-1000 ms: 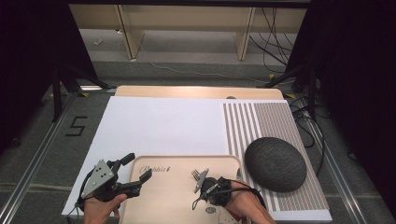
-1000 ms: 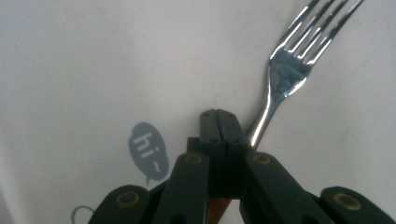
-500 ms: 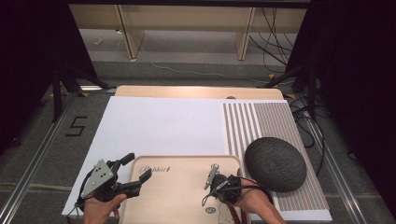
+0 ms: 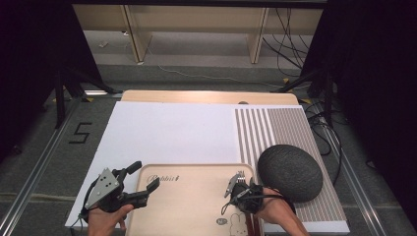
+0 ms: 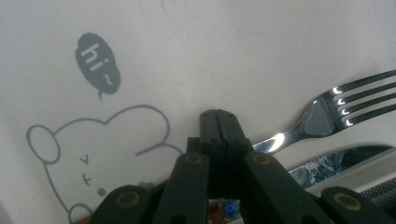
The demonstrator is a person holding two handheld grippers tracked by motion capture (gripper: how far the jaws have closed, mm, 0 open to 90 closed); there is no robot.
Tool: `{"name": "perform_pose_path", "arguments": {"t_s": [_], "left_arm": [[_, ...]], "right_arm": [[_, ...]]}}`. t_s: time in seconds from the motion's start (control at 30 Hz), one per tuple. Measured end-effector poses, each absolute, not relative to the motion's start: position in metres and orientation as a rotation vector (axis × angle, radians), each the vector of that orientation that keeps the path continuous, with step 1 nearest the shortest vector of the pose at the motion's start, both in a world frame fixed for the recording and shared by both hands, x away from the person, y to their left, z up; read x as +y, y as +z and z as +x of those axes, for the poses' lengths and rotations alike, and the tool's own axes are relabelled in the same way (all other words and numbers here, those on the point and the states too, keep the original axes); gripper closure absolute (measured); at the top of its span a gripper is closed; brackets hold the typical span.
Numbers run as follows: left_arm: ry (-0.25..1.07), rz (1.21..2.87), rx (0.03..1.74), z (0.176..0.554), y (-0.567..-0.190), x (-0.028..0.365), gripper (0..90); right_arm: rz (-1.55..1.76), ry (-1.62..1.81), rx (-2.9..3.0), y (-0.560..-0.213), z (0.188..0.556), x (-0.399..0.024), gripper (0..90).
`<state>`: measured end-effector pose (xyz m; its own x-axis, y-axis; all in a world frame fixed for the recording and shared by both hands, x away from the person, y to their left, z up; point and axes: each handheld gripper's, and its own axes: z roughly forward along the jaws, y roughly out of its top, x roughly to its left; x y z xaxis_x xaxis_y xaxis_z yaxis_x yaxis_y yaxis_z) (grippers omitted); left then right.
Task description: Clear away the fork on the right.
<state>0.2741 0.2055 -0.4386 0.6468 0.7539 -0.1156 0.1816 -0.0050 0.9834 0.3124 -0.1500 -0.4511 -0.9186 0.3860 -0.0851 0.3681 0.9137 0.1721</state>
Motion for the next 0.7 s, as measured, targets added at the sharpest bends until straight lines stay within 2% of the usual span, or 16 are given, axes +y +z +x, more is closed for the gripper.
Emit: {"name": "perform_pose_path", "arguments": {"t_s": [0.37,0.43,0.57,0.7], "left_arm": [[0.540,1.544,0.805,0.274,-0.438,0.206,18.3],[0.540,1.544,0.805,0.274,-0.438,0.206,18.3],[0.540,1.545,0.806,0.274,-0.438,0.206,18.3],[0.541,1.545,0.806,0.274,-0.438,0.206,18.3]], "right_arm": [[0.600,0.256,2.945,-0.450,0.313,-0.156,88.8],[0.609,0.285,2.939,-0.447,0.313,-0.157,80.0],[0.630,0.394,2.889,-0.443,0.311,-0.160,54.8],[0.665,0.464,2.818,-0.438,0.308,-0.160,34.1]]}}
